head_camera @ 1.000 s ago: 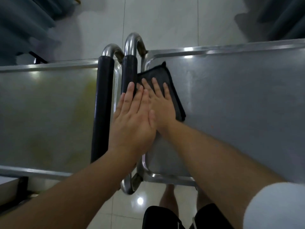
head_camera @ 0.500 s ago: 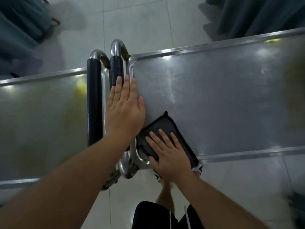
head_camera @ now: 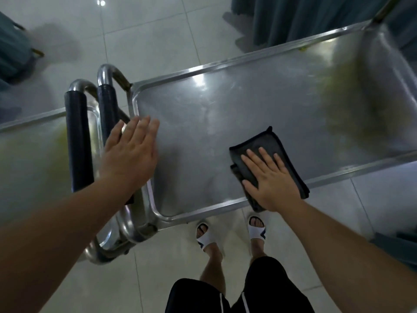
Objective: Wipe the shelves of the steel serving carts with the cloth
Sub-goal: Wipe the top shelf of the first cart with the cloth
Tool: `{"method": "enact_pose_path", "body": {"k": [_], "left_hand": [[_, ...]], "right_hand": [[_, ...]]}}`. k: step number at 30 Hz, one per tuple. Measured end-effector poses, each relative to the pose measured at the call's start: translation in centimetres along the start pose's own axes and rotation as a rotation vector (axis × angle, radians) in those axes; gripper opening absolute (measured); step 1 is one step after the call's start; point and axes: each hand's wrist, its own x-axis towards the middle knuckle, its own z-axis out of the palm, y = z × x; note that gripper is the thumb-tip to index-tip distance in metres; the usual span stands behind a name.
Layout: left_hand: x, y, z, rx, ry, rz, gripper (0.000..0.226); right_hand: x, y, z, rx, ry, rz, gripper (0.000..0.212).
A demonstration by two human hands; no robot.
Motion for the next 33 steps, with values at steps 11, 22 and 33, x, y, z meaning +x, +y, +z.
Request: {"method": "enact_pose_path", "body": {"k": [11,22,33], "left_hand": [[4.3,14.8,-0.8,-0.26,-0.367,-0.196,0.063],[9.6,31.5,-1.0,-0.49,-0.259,-0.335,0.062],[12.3,30.8,4.1,-0.409,-0.136,-0.38,0.061]], "right_hand": [[-0.9,10.2,-1.2,0.045,0.01,-0.002,0.072],[-2.6,26.9,-3.6,0.013,0.011,0.045,0.072],[-3.0,40.7,-6.3,0.011,0.023,0.271,0.073]]}}
